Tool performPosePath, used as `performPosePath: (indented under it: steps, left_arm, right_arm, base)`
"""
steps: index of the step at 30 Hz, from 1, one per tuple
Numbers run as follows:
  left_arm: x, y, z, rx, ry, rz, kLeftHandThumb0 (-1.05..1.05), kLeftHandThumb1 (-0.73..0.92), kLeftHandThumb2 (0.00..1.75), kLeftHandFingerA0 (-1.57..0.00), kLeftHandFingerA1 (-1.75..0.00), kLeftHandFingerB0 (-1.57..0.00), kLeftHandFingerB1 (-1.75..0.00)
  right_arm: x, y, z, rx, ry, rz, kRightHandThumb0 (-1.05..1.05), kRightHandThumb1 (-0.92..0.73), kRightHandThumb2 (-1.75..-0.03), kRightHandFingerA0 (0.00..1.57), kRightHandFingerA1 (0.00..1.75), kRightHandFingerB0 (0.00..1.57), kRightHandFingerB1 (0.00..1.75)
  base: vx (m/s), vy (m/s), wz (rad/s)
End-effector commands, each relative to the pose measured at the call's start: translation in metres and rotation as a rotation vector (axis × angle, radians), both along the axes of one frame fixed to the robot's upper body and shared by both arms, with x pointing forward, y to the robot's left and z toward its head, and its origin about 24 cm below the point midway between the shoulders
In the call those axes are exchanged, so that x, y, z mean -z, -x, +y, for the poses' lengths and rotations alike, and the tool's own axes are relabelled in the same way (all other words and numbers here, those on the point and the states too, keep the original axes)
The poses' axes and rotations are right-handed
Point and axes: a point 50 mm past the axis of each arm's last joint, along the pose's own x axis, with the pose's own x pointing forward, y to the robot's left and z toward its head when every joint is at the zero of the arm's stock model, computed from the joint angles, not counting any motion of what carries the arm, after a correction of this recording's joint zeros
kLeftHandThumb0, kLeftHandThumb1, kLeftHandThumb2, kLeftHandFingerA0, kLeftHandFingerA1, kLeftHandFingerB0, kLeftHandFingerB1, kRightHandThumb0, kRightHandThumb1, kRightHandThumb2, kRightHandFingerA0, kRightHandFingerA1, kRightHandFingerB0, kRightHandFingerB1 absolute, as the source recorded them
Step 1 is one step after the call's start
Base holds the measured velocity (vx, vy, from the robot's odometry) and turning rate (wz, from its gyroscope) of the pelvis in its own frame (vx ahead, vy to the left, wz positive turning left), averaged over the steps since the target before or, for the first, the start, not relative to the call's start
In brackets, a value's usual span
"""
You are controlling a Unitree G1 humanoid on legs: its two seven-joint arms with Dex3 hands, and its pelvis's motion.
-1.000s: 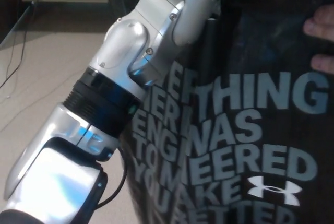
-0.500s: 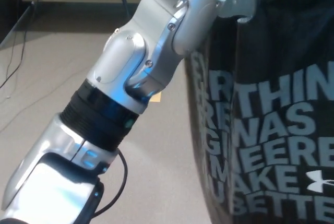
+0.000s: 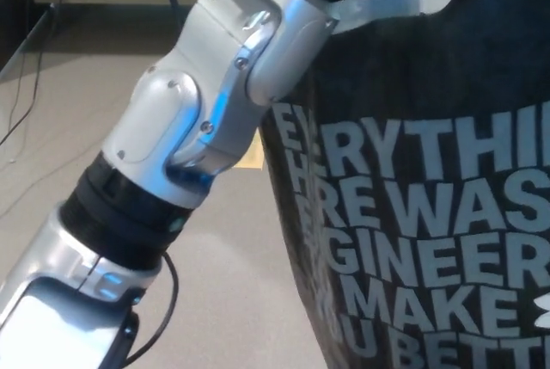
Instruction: A person is holding a plastic bag and the robot extends its left hand to grab the bag by hooking its thumb into the holes at the top and brings its hand down by its side. Then it extends its arm again to hand the plastic bag back to the person.
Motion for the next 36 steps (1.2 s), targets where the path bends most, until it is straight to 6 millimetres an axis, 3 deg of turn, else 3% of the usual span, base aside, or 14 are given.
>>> performPosePath:
  steps: [1, 7, 8, 9, 12, 13, 17, 21, 27, 30, 31, 33, 34, 36]
  left_arm:
    - [0.019, -0.016, 0.043, -0.292, -0.242, 0.522, -0.72, 0.41, 0.83, 0.0, 0.0, 0.0, -0.03]
    - [0.026, -0.016, 0.048, -0.298, -0.252, 0.535, -0.71, 0.4, 0.83, 0.0, 0.0, 0.0, -0.01]
    - [0.028, -0.015, 0.051, -0.308, -0.263, 0.539, -0.7, 0.4, 0.83, 0.0, 0.0, 0.0, -0.01]
    - [0.029, -0.015, 0.052, -0.312, -0.268, 0.549, -0.69, 0.4, 0.83, 0.0, 0.0, 0.0, -0.02]
    - [0.034, -0.014, 0.058, -0.319, -0.281, 0.573, -0.67, 0.4, 0.84, 0.0, 0.0, 0.0, -0.02]
    - [0.036, -0.014, 0.06, -0.322, -0.287, 0.578, -0.68, 0.41, 0.84, 0.0, 0.0, 0.0, -0.01]
    - [0.046, -0.01, 0.075, -0.358, -0.306, 0.617, -0.68, 0.4, 0.83, 0.0, 0.0, 0.0, -0.01]
    - [0.059, 0.0, 0.091, -0.36, -0.286, 0.636, -0.7, 0.41, 0.82, 0.0, 0.0, 0.0, -0.02]
    - [0.101, 0.019, 0.122, -0.348, -0.257, 0.666, -0.85, 0.45, 0.61, -0.01, -0.26, 0.0, -0.19]
    - [0.131, 0.028, 0.142, -0.302, -0.151, 0.696, -0.77, 0.36, 0.67, -0.09, -0.33, -0.09, -0.21]
    - [0.149, 0.033, 0.151, -0.287, -0.082, 0.753, -0.63, 0.39, 0.8, -0.05, -0.43, 0.0, -0.29]
    - [0.167, 0.039, 0.161, -0.281, -0.024, 0.806, -0.71, 0.41, 0.76, -0.11, -0.43, -0.06, -0.29]
    - [0.184, 0.043, 0.169, -0.269, 0.024, 0.858, -0.33, 0.19, 0.82, -0.03, -0.5, 0.0, -0.48]
    - [0.225, 0.057, 0.19, -0.262, 0.165, 0.994, -0.32, 0.25, 0.85, -0.02, -0.49, 0.0, -0.47]
  right_arm:
    - [-0.001, 0.002, -0.007, 0.004, 0.026, 0.039, -0.35, -0.72, -0.61, 0.66, 0.47, 0.53, 0.41]
    - [0.001, 0.005, -0.007, 0.004, 0.022, 0.047, -0.34, -0.72, -0.61, 0.65, 0.47, 0.53, 0.41]
    - [0.001, 0.006, -0.006, -0.003, 0.025, 0.045, -0.41, -0.61, -0.82, 0.61, 0.59, 0.49, 0.52]
    - [0.001, 0.006, -0.006, -0.004, 0.025, 0.045, -0.34, -0.72, -0.61, 0.69, 0.5, 0.53, 0.41]
    - [0.002, 0.006, -0.006, -0.003, 0.025, 0.05, -0.34, -0.72, -0.61, 0.68, 0.5, 0.52, 0.41]
    - [0.002, 0.006, -0.006, -0.004, 0.026, 0.053, -0.41, -0.61, -0.83, 0.6, 0.59, 0.47, 0.52]
    - [0.003, 0.007, -0.006, -0.005, 0.025, 0.052, -0.41, -0.6, -0.83, 0.64, 0.61, 0.48, 0.52]
    - [0.004, 0.006, -0.005, 0.0, 0.022, 0.058, -0.35, -0.72, -0.6, 0.66, 0.48, 0.53, 0.4]
    - [0.002, 0.005, -0.007, -0.013, 0.037, 0.061, -0.35, -0.72, -0.61, 0.63, 0.46, 0.5, 0.4]
    - [0.002, 0.005, -0.006, -0.016, 0.036, 0.06, -0.42, -0.61, -0.83, 0.6, 0.58, 0.48, 0.52]
    - [0.002, 0.006, -0.007, -0.009, 0.033, 0.061, -0.35, -0.73, -0.61, 0.66, 0.48, 0.53, 0.4]
    - [0.002, 0.006, -0.007, -0.001, 0.03, 0.056, -0.35, -0.73, -0.6, 0.66, 0.48, 0.53, 0.4]
    - [0.002, 0.006, -0.007, -0.005, 0.032, 0.053, -0.35, -0.73, -0.61, 0.65, 0.47, 0.52, 0.4]
    - [0.001, 0.005, -0.007, -0.007, 0.035, 0.047, -0.36, -0.73, -0.61, 0.65, 0.47, 0.52, 0.4]
  base:
    - [0.0, 0.0, 0.0]
    - [0.0, 0.0, 0.0]
    - [0.0, 0.0, 0.0]
    - [0.0, 0.0, 0.0]
    - [0.0, 0.0, 0.0]
    - [0.0, 0.0, 0.0]
    - [0.0, 0.0, 0.0]
    - [0.0, 0.0, 0.0]
    - [0.0, 0.0, 0.0]
    - [0.0, 0.0, 0.0]
    - [0.0, 0.0, 0.0]
    - [0.0, 0.0, 0.0]
    - [0.0, 0.0, 0.0]
    - [0.0, 0.0, 0.0]
